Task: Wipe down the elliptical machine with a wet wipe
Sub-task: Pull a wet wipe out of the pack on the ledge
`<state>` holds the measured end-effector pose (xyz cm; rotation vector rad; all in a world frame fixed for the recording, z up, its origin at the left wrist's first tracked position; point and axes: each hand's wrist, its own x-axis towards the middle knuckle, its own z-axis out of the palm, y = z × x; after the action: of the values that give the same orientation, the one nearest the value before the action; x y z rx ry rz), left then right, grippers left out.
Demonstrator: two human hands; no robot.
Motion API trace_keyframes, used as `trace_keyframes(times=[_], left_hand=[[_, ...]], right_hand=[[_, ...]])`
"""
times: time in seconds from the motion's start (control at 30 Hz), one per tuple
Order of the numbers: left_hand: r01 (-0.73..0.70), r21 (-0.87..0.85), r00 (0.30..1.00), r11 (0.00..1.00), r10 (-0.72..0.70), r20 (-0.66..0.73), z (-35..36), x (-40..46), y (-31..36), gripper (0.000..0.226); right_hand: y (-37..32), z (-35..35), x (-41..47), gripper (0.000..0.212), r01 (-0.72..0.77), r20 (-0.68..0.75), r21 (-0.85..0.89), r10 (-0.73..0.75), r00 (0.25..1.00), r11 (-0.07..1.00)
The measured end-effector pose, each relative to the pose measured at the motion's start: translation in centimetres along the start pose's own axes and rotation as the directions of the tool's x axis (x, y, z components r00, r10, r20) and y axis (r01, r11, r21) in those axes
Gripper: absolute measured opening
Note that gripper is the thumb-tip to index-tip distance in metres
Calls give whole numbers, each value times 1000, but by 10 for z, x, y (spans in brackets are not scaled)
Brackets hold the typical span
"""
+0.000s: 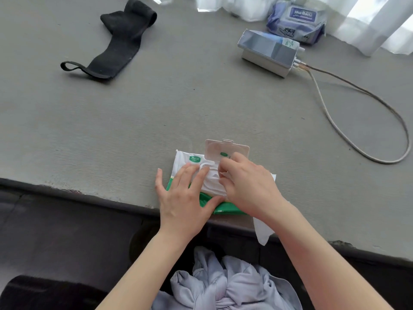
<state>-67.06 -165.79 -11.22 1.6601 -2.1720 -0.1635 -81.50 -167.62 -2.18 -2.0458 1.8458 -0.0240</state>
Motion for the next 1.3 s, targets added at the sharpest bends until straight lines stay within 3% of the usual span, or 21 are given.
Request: trace_keyframes(times=[0.17, 0.47, 0.63, 0.77, 0.9, 1.1, 1.2, 1.3], left_hand=[[-4, -12, 1000, 1000, 4, -12, 0, -2, 2, 67], [-25, -23, 1000, 999, 24, -11, -1, 0, 3, 69], [-17, -45, 1000, 999, 18, 16, 0, 1, 2, 69], [-40, -47, 999, 998, 40, 9, -3, 3, 3, 67], [-15, -60, 1000, 998, 16, 21, -6, 6, 4, 65], [0, -49, 998, 999, 4, 70, -7, 12, 3, 59], [-16, -71, 998, 997, 20, 63, -7, 8, 1, 61], [-22, -167, 999, 986, 14, -44, -9, 7, 2, 59]], right_hand=[[5, -15, -6, 7, 5, -64, 161, 5, 998, 987], [6, -21, -11, 10, 15, -197, 207, 27, 980, 978], [13, -24, -6, 7, 15, -126, 196, 10, 992, 980], [18, -25, -5, 18, 58, -110, 130, -44, 993, 990], [18, -22, -8, 11, 127, -276, 99, -96, 956, 987], [15, -66, -18, 13, 257, -532, 276, -76, 844, 926], [17, -99, -24, 10, 292, -549, 272, -101, 830, 917], [18, -104, -28, 3, 300, -491, 290, -127, 862, 909]])
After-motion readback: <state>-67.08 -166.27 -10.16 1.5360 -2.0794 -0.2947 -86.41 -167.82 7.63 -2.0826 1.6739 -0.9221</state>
